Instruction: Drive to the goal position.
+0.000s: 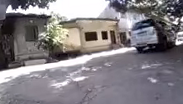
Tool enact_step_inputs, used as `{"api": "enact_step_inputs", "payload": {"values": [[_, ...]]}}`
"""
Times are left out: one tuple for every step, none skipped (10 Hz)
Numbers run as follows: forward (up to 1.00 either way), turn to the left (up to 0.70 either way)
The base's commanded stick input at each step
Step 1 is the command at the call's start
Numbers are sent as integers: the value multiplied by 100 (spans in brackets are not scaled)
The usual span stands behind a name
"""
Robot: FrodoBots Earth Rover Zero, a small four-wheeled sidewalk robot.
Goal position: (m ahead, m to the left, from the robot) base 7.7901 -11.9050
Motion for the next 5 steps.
{"api": "enact_step_inputs", "payload": {"values": [[100,0],[100,0],[100,0],[100,0],[100,0]]}}
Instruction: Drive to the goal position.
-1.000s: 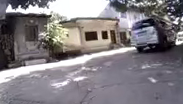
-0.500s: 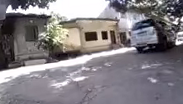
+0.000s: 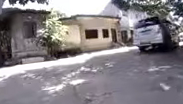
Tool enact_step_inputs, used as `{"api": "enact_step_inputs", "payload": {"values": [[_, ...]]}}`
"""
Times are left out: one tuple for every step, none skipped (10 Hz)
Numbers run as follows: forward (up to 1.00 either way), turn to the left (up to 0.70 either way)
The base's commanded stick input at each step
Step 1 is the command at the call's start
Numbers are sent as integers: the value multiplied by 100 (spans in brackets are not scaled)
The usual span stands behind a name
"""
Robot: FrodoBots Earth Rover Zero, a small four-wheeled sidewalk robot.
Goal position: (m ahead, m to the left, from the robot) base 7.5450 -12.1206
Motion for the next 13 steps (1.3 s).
{"api": "enact_step_inputs", "payload": {"values": [[100,-9],[100,-13],[100,-16],[100,-19],[100,-2],[100,-14],[100,-22],[100,-20],[100,-5],[100,-1],[100,-18],[100,-28],[100,-27]]}}
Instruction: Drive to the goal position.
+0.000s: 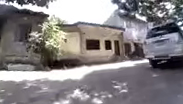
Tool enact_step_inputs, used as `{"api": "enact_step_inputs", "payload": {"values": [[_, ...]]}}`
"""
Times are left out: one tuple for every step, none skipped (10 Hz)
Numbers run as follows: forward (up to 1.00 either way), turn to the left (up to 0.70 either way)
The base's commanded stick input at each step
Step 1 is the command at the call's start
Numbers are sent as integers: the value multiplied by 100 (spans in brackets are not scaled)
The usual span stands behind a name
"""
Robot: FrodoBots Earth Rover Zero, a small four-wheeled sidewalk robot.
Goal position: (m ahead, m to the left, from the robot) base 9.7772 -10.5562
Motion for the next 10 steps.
{"api": "enact_step_inputs", "payload": {"values": [[100,-16],[100,-2],[100,-20],[100,-34],[100,-40],[100,-35],[100,-30],[100,-24],[100,-9],[100,-10]]}}
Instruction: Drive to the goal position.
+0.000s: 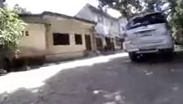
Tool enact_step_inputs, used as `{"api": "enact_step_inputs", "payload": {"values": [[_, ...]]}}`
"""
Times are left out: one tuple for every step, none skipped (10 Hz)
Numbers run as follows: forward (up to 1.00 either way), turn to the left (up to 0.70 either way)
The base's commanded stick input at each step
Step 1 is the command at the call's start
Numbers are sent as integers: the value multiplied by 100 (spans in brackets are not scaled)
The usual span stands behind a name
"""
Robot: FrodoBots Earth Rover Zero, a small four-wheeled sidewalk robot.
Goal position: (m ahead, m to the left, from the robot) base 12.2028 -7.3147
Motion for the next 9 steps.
{"api": "enact_step_inputs", "payload": {"values": [[100,-21],[100,-4],[100,-17],[100,-30],[100,-20],[100,-2],[100,0],[100,0],[100,0]]}}
